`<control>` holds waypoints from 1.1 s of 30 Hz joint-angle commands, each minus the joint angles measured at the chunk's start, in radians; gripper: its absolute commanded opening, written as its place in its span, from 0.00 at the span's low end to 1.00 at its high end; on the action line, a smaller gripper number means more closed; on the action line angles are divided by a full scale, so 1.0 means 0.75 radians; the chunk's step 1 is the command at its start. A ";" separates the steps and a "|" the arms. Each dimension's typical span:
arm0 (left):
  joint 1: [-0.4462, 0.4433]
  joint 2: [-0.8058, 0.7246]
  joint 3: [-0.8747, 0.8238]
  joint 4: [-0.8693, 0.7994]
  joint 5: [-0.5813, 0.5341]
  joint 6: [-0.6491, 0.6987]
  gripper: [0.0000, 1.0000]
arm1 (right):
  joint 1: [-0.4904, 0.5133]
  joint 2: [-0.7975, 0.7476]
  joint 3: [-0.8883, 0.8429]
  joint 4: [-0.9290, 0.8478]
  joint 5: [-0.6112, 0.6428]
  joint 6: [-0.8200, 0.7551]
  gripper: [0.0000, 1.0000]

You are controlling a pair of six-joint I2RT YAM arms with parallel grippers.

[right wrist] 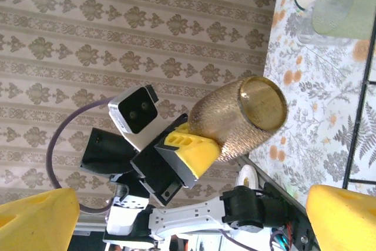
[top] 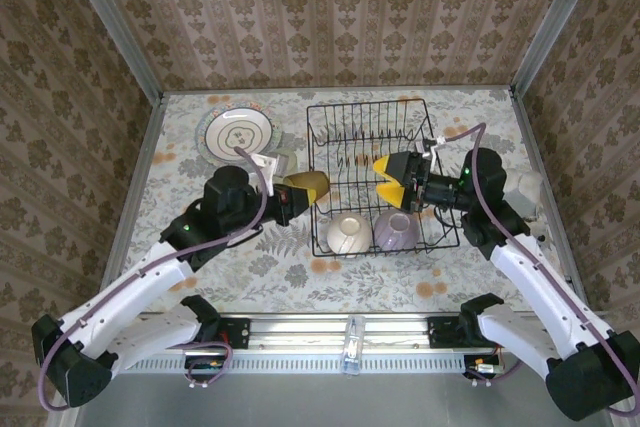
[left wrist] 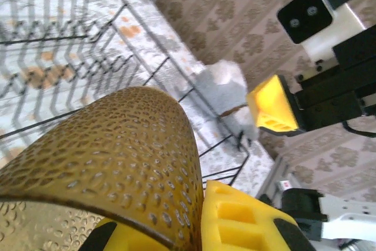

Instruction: Unload the mixed dishes from the dish rack

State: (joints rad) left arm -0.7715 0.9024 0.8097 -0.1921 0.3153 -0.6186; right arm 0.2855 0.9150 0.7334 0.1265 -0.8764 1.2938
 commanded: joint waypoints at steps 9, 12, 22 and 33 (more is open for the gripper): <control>-0.047 0.018 0.044 -0.617 -0.348 0.132 0.00 | -0.005 -0.007 0.034 -0.082 -0.050 0.020 1.00; -0.048 0.088 0.063 -0.646 -0.394 0.147 0.00 | -0.006 -0.009 0.045 -0.117 -0.059 -0.015 1.00; 0.012 0.373 0.187 -0.662 -0.438 0.238 0.00 | -0.004 -0.001 0.174 -0.733 0.096 -0.522 1.00; 0.090 0.677 0.399 -0.777 -0.462 0.334 0.00 | -0.008 0.080 0.165 -0.846 0.211 -0.733 1.00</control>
State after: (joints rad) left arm -0.7120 1.3746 1.0531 -0.7025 0.0029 -0.4232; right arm 0.2848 0.9489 0.8429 -0.4793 -0.7540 0.8089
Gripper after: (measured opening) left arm 0.075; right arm 0.999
